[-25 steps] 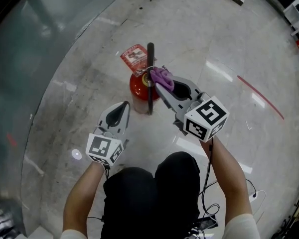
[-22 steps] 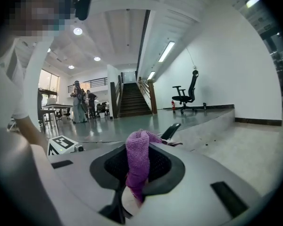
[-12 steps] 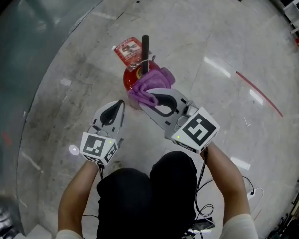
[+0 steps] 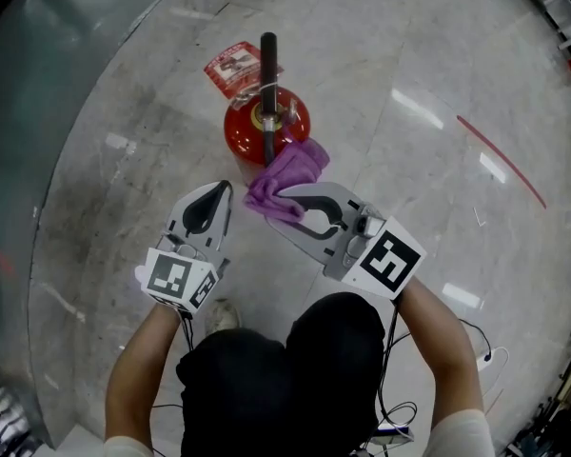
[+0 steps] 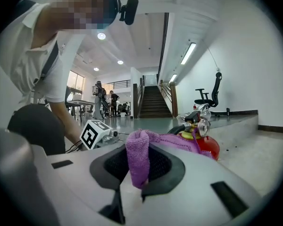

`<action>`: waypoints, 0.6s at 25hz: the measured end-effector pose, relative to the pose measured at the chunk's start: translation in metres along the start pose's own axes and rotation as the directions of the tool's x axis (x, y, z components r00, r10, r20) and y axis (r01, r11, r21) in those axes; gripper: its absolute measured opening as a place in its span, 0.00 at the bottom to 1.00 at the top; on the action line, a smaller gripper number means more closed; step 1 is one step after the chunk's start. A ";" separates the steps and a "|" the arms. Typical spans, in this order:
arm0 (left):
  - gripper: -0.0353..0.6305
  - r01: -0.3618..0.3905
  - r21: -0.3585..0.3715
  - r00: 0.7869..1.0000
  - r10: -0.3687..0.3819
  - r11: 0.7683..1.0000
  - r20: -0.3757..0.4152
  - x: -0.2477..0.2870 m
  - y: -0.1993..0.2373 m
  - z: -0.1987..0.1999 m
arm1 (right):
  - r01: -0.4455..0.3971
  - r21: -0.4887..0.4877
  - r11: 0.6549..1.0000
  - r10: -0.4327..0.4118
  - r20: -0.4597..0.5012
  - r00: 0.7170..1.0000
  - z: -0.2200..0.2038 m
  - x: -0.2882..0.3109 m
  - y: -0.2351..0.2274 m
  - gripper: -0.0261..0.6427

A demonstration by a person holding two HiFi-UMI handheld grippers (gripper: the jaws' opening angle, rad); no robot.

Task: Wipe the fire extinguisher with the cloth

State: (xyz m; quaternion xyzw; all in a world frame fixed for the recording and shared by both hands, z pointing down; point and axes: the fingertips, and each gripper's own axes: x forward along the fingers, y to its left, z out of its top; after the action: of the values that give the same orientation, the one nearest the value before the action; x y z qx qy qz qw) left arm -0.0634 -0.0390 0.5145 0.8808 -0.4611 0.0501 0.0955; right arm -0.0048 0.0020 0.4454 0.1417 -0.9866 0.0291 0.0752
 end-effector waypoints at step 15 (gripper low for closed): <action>0.05 0.029 -0.004 0.999 -0.029 1.000 -0.044 0.005 -0.005 -0.036 | 0.039 -0.035 0.999 -0.041 -0.042 0.998 -0.124 0.019 -0.003 0.14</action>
State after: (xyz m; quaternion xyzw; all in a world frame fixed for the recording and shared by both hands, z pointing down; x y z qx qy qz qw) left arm -0.0564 -0.0330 0.5500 0.8859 -0.4463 0.0673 0.1076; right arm -0.0050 0.0038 0.5705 0.1593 -0.9821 0.0137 0.0993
